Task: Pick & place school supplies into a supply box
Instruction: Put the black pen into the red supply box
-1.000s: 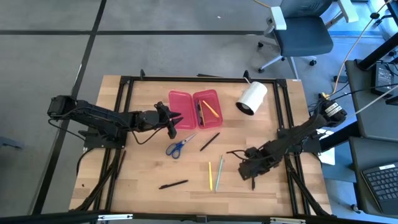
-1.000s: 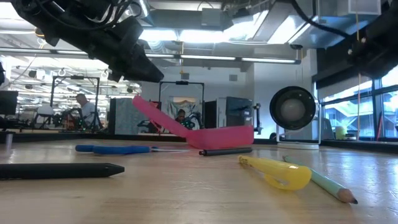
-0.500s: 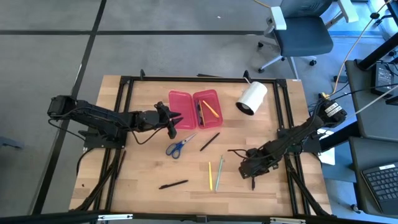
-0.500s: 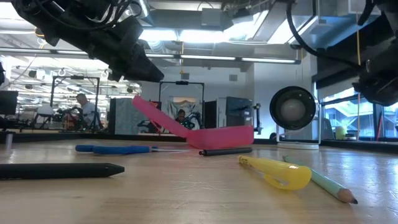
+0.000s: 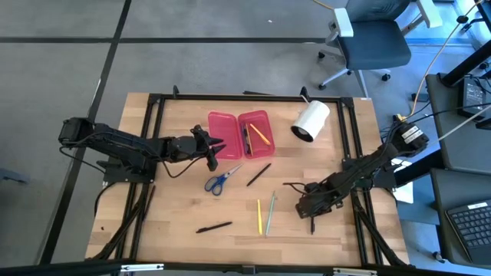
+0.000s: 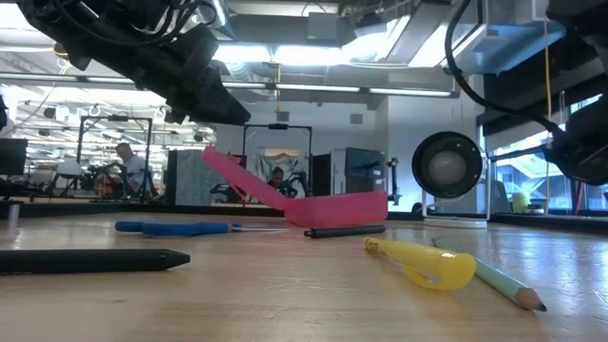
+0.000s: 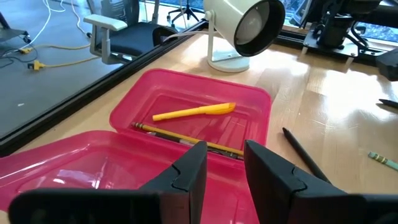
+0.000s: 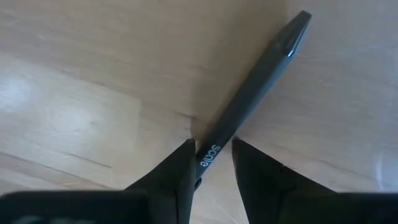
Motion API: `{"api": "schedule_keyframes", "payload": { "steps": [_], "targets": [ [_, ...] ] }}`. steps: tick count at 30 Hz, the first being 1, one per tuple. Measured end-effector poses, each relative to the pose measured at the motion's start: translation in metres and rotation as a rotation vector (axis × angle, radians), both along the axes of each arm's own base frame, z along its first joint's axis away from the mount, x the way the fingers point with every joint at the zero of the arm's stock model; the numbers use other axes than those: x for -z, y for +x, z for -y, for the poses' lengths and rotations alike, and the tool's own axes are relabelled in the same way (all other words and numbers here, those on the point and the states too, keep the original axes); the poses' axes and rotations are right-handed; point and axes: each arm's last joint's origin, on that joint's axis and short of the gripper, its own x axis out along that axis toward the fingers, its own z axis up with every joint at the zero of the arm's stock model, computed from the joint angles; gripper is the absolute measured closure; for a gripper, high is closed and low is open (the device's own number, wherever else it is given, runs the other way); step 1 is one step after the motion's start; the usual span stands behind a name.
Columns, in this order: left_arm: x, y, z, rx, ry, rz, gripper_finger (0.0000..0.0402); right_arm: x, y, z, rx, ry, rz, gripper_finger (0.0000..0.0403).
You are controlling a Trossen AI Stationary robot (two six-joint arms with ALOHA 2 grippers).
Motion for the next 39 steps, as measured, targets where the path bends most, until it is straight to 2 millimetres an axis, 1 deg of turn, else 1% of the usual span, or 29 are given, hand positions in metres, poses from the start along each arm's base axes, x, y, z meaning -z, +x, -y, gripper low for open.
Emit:
{"api": "schedule_keyframes", "payload": {
  "steps": [4, 9, 12, 18, 20, 24, 28, 33, 39],
  "targets": [
    [0.0, 0.0, 0.0, 0.0, 0.001, 0.0, 0.0302, 0.005, -0.003, 0.006, -0.05, -0.026, 0.006, 0.0288],
    [0.0, 0.0, 0.0, -0.007, 0.003, 0.0, 0.0302, 0.005, -0.002, 0.011, -0.129, -0.053, 0.028, 0.0294],
    [0.0, 0.0, -0.001, -0.009, 0.004, 0.003, 0.0302, 0.005, -0.002, 0.011, -0.18, -0.065, 0.038, 0.0312],
    [-0.001, 0.0, -0.001, 0.006, 0.04, -0.013, 0.0302, 0.005, -0.003, 0.012, -0.186, -0.076, 0.03, 0.0363],
    [-0.001, 0.0, -0.001, 0.005, 0.04, -0.013, 0.0302, 0.005, -0.003, 0.012, -0.193, -0.077, 0.032, 0.0372],
    [-0.001, 0.0, -0.001, 0.006, 0.04, -0.013, 0.0302, 0.005, -0.003, 0.012, -0.213, -0.078, 0.038, 0.0372],
    [-0.001, 0.0, -0.001, 0.006, 0.04, -0.013, 0.0301, 0.005, -0.003, 0.012, -0.23, -0.079, 0.043, 0.0361],
    [-0.001, 0.0, -0.001, 0.005, 0.04, -0.013, 0.0302, -0.002, 0.005, 0.01, -0.283, -0.101, 0.075, 0.0364],
    [-0.001, 0.0, -0.001, 0.006, 0.04, -0.013, 0.03, -0.014, 0.015, 0.012, -0.301, -0.225, 0.127, 0.0362]
  ]
}}
